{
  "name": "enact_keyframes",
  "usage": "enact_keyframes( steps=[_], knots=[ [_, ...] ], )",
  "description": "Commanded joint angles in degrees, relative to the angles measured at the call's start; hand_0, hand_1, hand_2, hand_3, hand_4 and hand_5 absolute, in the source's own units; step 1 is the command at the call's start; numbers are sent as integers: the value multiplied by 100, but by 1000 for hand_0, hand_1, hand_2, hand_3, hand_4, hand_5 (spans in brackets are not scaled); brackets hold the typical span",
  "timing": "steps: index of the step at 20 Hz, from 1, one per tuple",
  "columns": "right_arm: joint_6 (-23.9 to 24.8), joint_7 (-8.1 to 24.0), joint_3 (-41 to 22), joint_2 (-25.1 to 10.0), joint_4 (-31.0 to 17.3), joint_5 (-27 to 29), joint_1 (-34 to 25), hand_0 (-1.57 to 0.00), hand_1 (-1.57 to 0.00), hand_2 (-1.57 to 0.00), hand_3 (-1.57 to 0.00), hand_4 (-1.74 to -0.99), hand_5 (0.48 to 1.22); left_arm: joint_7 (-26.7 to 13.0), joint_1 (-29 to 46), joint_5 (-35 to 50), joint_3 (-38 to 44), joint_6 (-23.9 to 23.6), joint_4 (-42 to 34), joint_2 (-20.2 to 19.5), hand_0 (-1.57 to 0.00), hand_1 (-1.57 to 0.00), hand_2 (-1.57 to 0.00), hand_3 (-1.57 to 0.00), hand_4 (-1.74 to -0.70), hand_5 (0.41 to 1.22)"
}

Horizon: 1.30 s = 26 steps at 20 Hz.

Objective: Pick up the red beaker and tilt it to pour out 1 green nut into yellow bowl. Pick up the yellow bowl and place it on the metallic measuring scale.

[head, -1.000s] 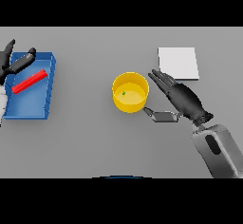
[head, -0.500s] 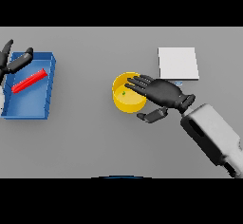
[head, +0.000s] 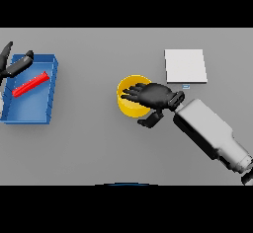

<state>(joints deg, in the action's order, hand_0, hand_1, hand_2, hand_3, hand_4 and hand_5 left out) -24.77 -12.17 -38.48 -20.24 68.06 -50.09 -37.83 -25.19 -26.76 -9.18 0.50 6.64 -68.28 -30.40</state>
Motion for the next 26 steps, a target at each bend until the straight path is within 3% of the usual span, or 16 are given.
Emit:
enact_keyframes(
  steps=[1, 6, 9, 10, 11, 12, 13, 15, 16, 21, 26],
  knots=[
    [14, -47, -17, 17, -156, -23, -73, 1, 1, 1, 1, -1177, 673, 40, 59, 2, -5, -11, -81, -5, 1, 1, 1, 1, -801, 706],
    [-55, -37, -99, 145, -471, -49, -177, 1, 1, 1, -22, -1195, 708, -100, 2, -45, -19, 17, -4, -43, 1, 1, 1, 1, -789, 711],
    [-24, -36, -90, 113, -578, -81, -210, -48, -60, -88, -130, -1261, 809, 42, -10, -18, 23, 32, 72, -61, 1, 1, 1, 1, -791, 712],
    [-1, -4, -104, 199, -647, -100, -259, -193, -183, -189, -215, -1309, 891, 42, 43, -16, 4, 31, -17, -57, 1, 1, 1, 1, -791, 711],
    [43, -115, -127, 194, -686, -108, -260, -455, -407, -349, -322, -1363, 957, 35, 59, -21, 3, 45, -31, -81, 1, 1, 1, 1, -789, 710],
    [8, -201, -103, 185, -671, -71, -297, -678, -640, -594, -572, -1435, 1010, 24, 3, -39, 0, 45, 31, -78, 1, 1, 1, 1, -788, 710],
    [12, -198, -92, 194, -639, -43, -294, -857, -826, -789, -679, -1492, 1052, 31, -13, -33, -11, 53, 39, -59, 1, 1, 1, 1, -788, 710],
    [-3, -356, -137, 132, -624, -20, -284, -1114, -1094, -1071, -882, -1578, 1113, 47, -21, -74, -40, 11, 73, -20, 1, 1, 1, 1, -787, 707],
    [-30, -311, -131, 158, -651, 9, -308, -1205, -1189, -1129, -969, -1611, 1135, 18, -51, -78, -42, 35, 91, -37, 1, 1, 1, 1, -785, 709],
    [-351, -143, -122, 12, -310, 142, -227, -1451, -1446, -1330, -1171, -1698, 1193, 35, -108, -44, -7, 76, 102, -82, 1, 1, 1, 1, -785, 712],
    [-489, -31, 36, -66, -171, 270, -399, -1532, -1530, -1440, -1173, -1727, 1212, 80, -68, -86, -45, 52, 85, -65, 1, 1, 1, 1, -775, 706]
  ],
)
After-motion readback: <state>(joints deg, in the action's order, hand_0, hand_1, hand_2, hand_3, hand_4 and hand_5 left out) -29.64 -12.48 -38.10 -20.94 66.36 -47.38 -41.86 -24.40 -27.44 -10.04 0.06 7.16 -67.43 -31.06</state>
